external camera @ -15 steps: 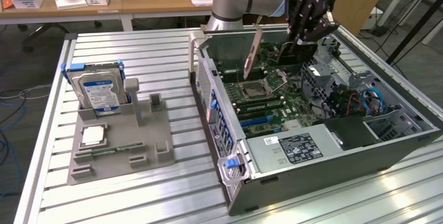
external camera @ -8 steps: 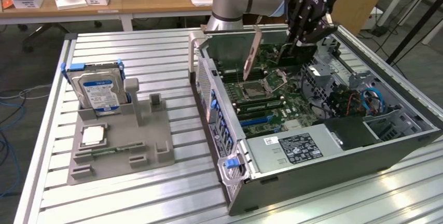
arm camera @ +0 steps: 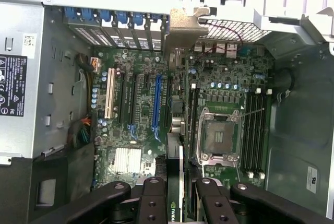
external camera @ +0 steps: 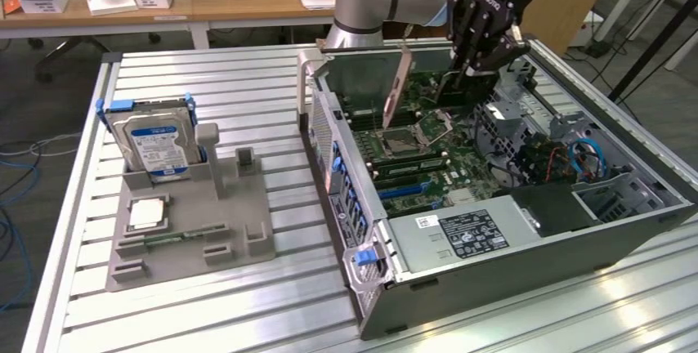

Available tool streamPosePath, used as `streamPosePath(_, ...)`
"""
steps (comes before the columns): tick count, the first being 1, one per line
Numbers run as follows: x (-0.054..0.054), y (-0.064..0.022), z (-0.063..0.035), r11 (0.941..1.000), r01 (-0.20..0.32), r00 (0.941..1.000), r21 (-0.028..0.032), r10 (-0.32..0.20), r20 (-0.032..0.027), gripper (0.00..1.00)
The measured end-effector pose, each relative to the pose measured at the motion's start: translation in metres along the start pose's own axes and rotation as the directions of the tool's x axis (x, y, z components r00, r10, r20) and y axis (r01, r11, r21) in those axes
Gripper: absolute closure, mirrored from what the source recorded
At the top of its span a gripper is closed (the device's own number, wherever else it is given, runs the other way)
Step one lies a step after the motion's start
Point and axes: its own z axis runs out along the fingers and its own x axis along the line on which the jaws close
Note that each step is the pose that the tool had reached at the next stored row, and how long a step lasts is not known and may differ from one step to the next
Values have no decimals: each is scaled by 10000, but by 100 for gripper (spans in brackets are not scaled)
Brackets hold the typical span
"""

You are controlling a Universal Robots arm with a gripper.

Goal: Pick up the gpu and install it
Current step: 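Insert the gpu into the slot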

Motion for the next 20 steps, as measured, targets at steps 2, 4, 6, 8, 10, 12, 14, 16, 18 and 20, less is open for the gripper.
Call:
streamPosePath(2, 0, -1, 11, 10000, 0, 10000, 0, 0, 0, 74)
streamPosePath(4, 0, -1, 21, 10000, 0, 10000, 0, 0, 1, 74)
streamPosePath(6, 0, -2, 30, 10000, 0, 10000, 0, 0, 0, 74)
streamPosePath(8, 1, -2, 40, 10000, 1, 10000, 0, -1, 0, 74)
streamPosePath(10, 1, -3, 49, 10000, 1, 10000, 0, -1, 0, 74)
streamPosePath(12, 1, -4, 58, 10000, 1, 10000, 0, -1, 0, 74)
streamPosePath(14, 1, -4, 67, 10000, 1, 10000, 0, -1, 0, 74)
streamPosePath(16, 1, -5, 75, 10000, 1, 10000, 0, -1, 0, 74)
streamPosePath(18, 2, -5, 84, 10000, 1, 10000, 0, -1, 0, 74)
streamPosePath(20, 2, -6, 93, 10000, 1, 10000, 0, -1, 0, 74)
